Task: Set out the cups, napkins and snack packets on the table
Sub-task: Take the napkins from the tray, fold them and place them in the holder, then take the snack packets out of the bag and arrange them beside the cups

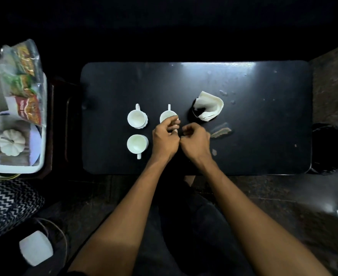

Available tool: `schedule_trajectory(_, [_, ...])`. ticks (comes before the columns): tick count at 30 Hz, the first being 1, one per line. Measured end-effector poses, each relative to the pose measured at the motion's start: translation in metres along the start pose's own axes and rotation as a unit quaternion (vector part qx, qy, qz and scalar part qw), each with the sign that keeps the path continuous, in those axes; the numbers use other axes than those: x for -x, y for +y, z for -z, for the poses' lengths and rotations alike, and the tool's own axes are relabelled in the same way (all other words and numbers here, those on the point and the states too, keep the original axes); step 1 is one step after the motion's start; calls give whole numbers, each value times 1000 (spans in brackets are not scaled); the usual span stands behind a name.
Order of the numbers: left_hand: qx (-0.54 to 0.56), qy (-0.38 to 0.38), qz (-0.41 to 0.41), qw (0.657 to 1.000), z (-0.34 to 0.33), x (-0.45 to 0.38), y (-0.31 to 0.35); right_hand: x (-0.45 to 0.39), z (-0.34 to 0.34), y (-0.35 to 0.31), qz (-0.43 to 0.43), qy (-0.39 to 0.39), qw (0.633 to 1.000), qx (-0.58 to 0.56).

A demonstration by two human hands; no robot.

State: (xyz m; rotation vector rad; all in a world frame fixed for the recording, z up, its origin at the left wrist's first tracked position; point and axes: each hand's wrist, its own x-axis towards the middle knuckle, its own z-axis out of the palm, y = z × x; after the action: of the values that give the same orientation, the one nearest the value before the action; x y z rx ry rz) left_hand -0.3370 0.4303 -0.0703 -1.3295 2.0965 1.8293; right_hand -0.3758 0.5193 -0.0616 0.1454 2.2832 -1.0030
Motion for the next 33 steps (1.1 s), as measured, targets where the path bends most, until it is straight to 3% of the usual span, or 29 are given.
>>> schedule_trajectory(9, [78, 88, -6, 993, 136, -20, -7, 12, -104, -104, 106, -52, 993, -1])
schedule_trajectory(17, [62, 163, -25, 984, 319, -70, -27, 37, -250, -225, 188, -92, 976, 57])
schedule_trajectory(20, [64, 210, -28, 975, 377, -81, -36, 41, -298, -264, 214, -52, 972, 82])
schedule_trajectory(23, [19, 253, -4, 967, 426, -96, -53, 39, -343, -294, 150, -6, 983, 102])
schedule_trajectory(25, [8, 228, 25, 973, 443, -108, -65, 32, -361, -302, 90, -16, 992, 87])
schedule_trajectory(27, [10, 154, 33, 987, 449, -120, -76, 25, -372, -301, 56, -28, 997, 54])
schedule_trajectory(29, [-25, 104, 26, 994, 448, -125, -85, 23, -375, -297, 58, -20, 997, 35])
schedule_trajectory(33, [-31, 105, 31, 994, 444, -119, -91, 22, -371, -288, 91, -33, 995, -38])
